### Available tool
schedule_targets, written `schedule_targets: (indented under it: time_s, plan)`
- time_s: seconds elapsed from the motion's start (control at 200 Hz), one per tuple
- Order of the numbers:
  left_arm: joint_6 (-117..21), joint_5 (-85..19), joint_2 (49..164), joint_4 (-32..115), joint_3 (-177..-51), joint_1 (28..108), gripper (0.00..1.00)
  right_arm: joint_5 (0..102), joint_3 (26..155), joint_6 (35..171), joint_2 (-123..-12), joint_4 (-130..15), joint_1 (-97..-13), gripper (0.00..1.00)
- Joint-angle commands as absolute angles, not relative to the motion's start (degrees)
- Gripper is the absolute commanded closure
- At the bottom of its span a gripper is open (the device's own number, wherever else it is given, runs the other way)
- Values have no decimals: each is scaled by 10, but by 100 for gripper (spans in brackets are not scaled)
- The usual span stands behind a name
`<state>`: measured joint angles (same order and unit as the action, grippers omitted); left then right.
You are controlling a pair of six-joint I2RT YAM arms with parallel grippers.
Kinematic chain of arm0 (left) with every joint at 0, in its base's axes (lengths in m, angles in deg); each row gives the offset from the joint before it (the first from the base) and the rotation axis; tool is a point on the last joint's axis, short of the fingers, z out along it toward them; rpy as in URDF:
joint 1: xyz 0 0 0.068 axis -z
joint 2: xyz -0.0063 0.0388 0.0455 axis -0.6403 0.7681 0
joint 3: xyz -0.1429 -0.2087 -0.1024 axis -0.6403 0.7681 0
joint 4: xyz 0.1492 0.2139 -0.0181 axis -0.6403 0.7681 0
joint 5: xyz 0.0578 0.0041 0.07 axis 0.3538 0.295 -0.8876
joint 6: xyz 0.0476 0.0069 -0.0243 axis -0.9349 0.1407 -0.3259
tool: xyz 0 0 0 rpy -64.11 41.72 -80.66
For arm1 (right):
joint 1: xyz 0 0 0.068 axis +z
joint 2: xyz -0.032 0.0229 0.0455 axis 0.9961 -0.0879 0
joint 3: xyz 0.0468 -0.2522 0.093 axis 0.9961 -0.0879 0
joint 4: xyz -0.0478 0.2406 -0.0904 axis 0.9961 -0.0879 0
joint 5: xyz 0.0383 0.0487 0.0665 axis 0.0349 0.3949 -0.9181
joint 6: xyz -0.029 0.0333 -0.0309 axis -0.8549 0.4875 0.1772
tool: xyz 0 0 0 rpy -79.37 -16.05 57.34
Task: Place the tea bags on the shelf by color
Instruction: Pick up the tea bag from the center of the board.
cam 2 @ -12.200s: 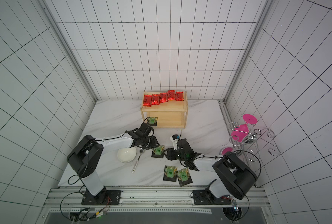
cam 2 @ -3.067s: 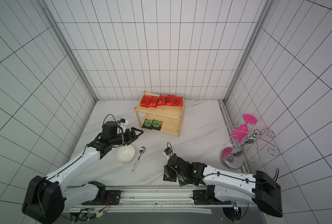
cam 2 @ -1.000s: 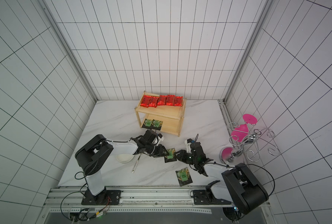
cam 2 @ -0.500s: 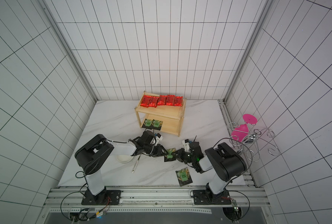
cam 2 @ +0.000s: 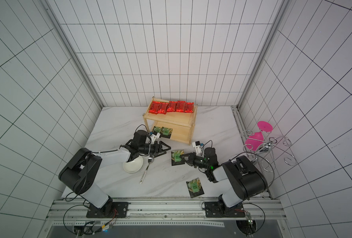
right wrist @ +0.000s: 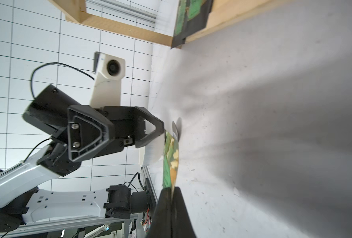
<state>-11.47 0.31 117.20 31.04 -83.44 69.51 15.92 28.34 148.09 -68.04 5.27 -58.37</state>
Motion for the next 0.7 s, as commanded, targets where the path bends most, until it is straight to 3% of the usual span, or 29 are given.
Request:
schedule_targets:
  time_s: [0.0,0.14,0.39,0.595,0.695]
  plan:
    - [-56,59,1167,205,-813,698,29,127,313,1498,-675,78,-584,100]
    - [-28,76,1167,142,-799,699,35,121,335,1506,-691,84,-570,100]
    - [-15,80,1163,118,-796,699,62,103,347,1516,-715,97,-568,100]
    - [-30,77,1172,130,-799,700,75,83,365,1524,-724,92,-568,100]
    - [-44,73,1175,151,-803,701,88,78,370,1527,-720,90,-568,100]
